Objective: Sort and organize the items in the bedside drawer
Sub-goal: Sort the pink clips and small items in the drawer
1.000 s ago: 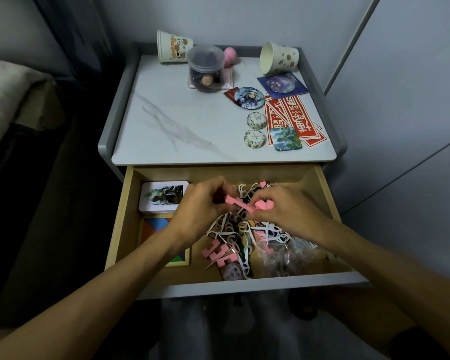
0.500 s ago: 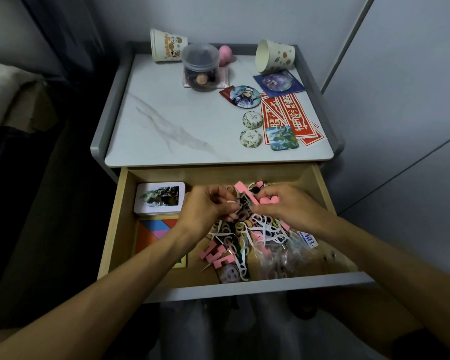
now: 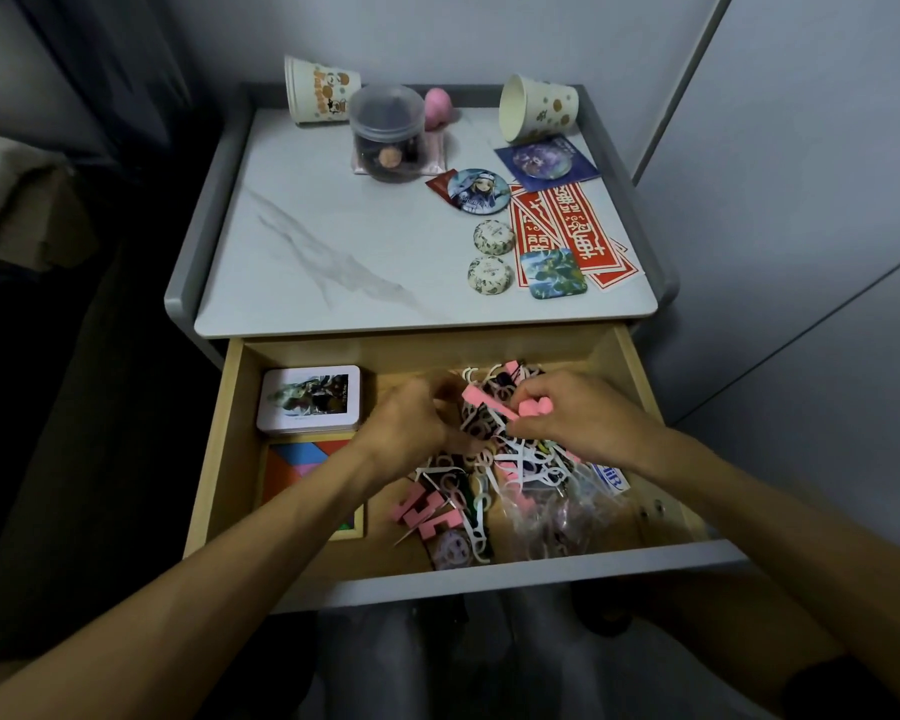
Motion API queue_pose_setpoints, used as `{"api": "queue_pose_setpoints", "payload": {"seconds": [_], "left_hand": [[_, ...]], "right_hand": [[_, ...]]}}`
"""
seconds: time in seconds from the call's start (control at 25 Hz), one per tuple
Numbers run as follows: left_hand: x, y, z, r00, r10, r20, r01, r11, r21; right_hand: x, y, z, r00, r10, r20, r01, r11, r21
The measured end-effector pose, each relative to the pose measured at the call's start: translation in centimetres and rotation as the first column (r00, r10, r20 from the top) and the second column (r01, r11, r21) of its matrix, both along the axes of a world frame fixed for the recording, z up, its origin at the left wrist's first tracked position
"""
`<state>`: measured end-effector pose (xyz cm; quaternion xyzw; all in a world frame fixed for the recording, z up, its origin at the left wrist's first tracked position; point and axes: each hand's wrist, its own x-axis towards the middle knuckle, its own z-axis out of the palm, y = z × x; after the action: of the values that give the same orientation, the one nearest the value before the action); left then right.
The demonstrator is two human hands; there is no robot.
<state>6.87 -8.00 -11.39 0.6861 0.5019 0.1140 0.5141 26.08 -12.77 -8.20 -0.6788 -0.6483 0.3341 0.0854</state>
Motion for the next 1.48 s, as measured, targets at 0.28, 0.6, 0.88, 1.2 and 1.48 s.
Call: {"api": "queue_pose_setpoints", "payload": {"seconds": [0.28,0.6,0.88,1.2,1.48], "left_hand": [[-2.6,-0.2,4.5,0.936,-0.255,-0.242,0.311,0.921,0.233],[-8.0,-1.1,6.0,0.909,0.319,0.267,-0.215,0.909,-0.357],[-8.8,0.2,6.2,0.775,0.503,0.383,-0.312,0.831,-0.460],[-8.0,-0.2,6.0,0.798,0.466,0.383,-0.270,0.844,-0.463],[-7.5,-0.8,5.9,0.787,0.447,0.425,-0.281,0.874,-0.397]], "right_hand": [[-3.8,0.1,1.6,0.954,0.238,0.181,-0.256,0.964,0.079],[-7.8,0.7,4.4,0.876,-0.072,-0.477,0.061,0.997,-0.039],[-9.9,2.4,4.6,0.712,-0.180,-0.679,0.177,0.981,-0.074],[-9.8,3.0,4.2,0.730,-0.229,-0.645,0.175,0.974,-0.148],[-10.5,2.5,3.4,0.655,-0.283,-0.700,0.224,0.958,-0.178]]}}
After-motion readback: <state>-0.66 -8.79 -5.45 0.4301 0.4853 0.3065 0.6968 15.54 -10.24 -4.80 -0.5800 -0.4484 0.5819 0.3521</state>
